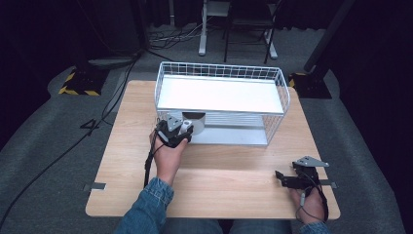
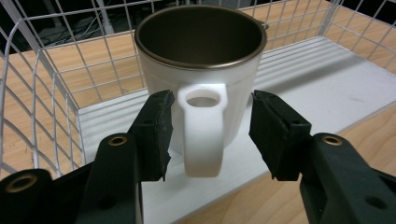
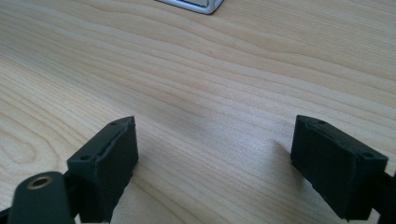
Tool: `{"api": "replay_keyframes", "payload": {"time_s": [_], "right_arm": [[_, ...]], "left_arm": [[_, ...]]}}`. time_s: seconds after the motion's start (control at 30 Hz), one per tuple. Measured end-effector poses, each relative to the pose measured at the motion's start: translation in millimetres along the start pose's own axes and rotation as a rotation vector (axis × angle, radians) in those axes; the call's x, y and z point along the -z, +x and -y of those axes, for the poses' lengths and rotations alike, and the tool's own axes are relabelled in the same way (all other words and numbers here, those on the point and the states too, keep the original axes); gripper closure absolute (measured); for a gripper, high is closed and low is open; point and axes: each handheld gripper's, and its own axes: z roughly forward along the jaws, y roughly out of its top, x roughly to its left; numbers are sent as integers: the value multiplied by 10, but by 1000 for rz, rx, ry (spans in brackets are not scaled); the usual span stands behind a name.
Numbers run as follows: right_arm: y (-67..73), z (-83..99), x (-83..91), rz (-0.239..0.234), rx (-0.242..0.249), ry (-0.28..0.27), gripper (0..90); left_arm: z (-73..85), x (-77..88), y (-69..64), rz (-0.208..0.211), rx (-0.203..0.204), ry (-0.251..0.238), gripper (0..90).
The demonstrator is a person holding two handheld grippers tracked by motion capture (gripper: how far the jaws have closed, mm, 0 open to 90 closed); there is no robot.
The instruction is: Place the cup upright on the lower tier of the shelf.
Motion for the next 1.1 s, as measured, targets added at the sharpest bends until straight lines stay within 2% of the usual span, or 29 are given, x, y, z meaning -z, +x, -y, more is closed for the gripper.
{"api": "replay_keyframes", "payload": {"time_s": [0.17,0.5,0.83,0.87,1.1], "right_arm": [[0,0,0,0,0,0,149],[-1,-1,0,-1,-3,2,150],[2,-8,-8,-2,-3,1,149],[4,-11,-10,-2,-4,2,149],[5,-11,-10,-2,-4,2,149]], "left_arm": [[-11,114,-26,14,1,-22,461],[-34,449,-121,84,-23,-63,458],[-22,751,-184,139,-65,-56,433],[-4,814,-172,148,-79,-51,428],[80,996,-102,154,-98,-39,368]]}}
